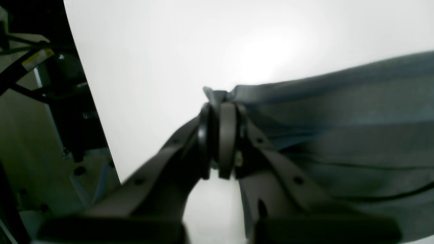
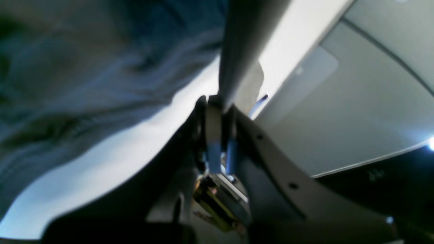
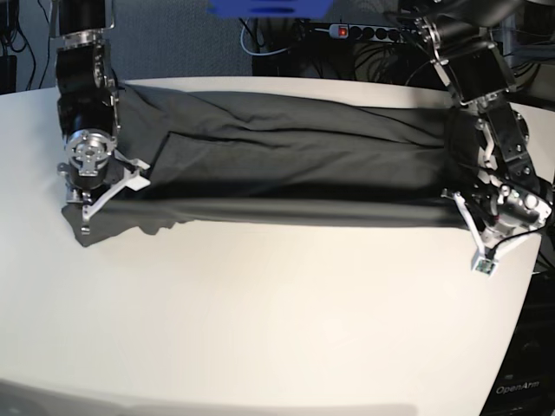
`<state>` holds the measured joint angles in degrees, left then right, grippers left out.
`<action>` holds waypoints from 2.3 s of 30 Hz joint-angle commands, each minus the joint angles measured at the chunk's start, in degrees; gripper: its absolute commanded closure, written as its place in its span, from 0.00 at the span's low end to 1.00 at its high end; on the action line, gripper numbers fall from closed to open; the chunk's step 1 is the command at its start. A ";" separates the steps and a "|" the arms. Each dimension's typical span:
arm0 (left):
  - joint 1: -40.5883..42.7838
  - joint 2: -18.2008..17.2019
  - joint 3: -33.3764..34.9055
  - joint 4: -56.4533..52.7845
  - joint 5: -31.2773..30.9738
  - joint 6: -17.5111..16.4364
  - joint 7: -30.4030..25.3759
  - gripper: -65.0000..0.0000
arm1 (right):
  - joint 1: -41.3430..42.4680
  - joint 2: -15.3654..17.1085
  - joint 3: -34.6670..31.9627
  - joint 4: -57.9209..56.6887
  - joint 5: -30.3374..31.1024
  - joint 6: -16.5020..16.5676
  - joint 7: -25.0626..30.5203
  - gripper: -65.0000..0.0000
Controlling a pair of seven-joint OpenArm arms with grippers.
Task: Fold the T-shirt properly
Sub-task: 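Lift the held shirt edge with both grippers and fold it over the body, then lower the folded edge onto the shirt with both grippers, forming a strip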
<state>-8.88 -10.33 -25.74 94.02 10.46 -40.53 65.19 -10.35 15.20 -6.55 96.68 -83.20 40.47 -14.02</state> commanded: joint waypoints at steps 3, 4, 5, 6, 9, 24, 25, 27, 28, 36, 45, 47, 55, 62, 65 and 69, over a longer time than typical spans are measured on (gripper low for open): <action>-0.04 -1.15 -0.33 2.73 1.81 0.53 0.26 0.97 | -1.74 0.67 0.70 2.35 -1.80 -0.47 -4.84 0.99; 0.49 -1.15 -0.33 3.26 1.81 0.53 0.26 0.97 | -2.35 0.67 0.70 2.52 -1.80 -0.47 -5.45 0.99; 0.67 -1.15 -0.33 3.78 1.81 0.53 0.26 0.97 | -2.79 0.67 0.70 2.52 -1.80 -0.47 -6.15 0.99; 1.02 -1.15 -0.33 4.14 1.81 0.53 0.26 0.97 | -3.06 0.58 0.70 2.52 -1.80 -0.47 -7.12 0.99; 2.77 -1.15 -0.33 6.16 1.81 0.53 0.26 0.97 | -4.64 0.58 0.70 2.70 -1.80 -0.47 -9.58 0.99; 9.19 0.00 0.20 8.00 1.72 0.53 -0.09 0.97 | -9.65 -1.88 0.52 3.58 -1.80 -0.47 -14.68 0.99; 9.54 0.00 0.20 7.83 1.72 0.53 -0.09 0.97 | -9.91 -2.23 0.44 3.58 -1.80 -0.47 -15.21 0.99; 9.90 0.00 1.43 7.83 1.72 0.53 -0.09 0.97 | -9.91 -2.59 0.61 3.58 -1.80 -0.47 -15.39 0.99; 10.34 0.00 2.22 7.65 1.72 0.53 -0.09 0.97 | -9.91 -2.59 0.70 3.40 -1.80 -0.47 -15.39 0.99; 11.83 0.09 5.03 8.09 1.72 0.53 0.09 0.97 | -10.00 -2.59 0.70 3.14 -1.80 -0.47 -17.93 0.99; 11.83 -0.53 4.68 8.09 2.24 0.53 0.35 0.97 | -10.09 -2.67 0.61 3.05 -1.80 -0.47 -20.22 0.99; 12.09 -1.06 4.68 7.92 2.33 0.53 0.35 0.97 | -10.09 -2.67 0.52 2.96 -1.80 -0.47 -20.22 0.99; 14.12 -2.11 4.59 8.00 2.33 0.53 0.35 0.97 | -11.58 -5.22 0.26 2.79 -1.80 -0.47 -19.69 0.99; 15.17 -2.11 4.59 7.56 2.33 0.53 0.00 0.97 | -11.94 -5.40 0.17 -1.43 -1.80 -0.47 -19.69 0.99; 15.17 -2.11 4.59 7.56 2.33 0.53 -0.09 0.97 | -11.85 -5.40 0.17 -2.75 -1.80 -0.47 -19.69 0.99; 15.17 -2.11 4.68 7.48 2.33 0.53 -0.09 0.97 | -11.67 -5.49 -0.09 -2.93 -1.80 -0.47 -19.61 0.99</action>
<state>6.96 -11.42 -20.58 100.75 11.14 -40.51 64.73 -22.22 9.17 -6.90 93.21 -83.50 40.27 -31.53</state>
